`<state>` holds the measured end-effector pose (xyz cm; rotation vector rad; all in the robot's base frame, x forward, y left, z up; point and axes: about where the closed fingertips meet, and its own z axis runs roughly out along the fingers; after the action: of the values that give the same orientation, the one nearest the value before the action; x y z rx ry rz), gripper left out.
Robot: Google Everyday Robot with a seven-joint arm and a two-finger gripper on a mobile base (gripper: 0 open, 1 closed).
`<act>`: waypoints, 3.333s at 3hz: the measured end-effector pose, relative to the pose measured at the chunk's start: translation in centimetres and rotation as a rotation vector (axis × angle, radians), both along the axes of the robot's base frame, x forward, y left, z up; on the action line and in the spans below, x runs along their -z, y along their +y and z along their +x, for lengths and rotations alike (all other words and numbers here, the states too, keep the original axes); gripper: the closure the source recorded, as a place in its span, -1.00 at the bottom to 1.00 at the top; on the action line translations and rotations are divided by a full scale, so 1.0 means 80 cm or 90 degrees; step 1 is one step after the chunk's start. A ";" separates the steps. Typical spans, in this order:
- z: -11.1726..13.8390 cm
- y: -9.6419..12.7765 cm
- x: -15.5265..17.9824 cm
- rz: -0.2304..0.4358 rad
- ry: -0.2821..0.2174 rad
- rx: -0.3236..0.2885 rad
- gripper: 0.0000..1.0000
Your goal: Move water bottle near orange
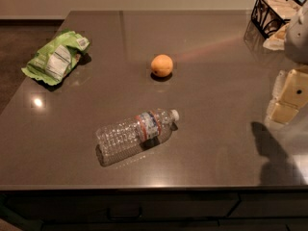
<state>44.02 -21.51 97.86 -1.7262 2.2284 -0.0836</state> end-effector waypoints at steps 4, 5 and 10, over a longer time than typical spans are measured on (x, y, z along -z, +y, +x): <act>0.024 0.110 0.064 0.018 0.031 -0.162 -1.00; 0.018 0.139 0.083 0.021 0.039 -0.221 -1.00; 0.016 0.234 0.164 -0.007 0.056 -0.401 -1.00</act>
Offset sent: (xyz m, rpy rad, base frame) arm 0.0224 0.0701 -0.0341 0.0413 0.0365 0.1751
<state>45.29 -2.78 84.76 -2.3838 1.6335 0.1269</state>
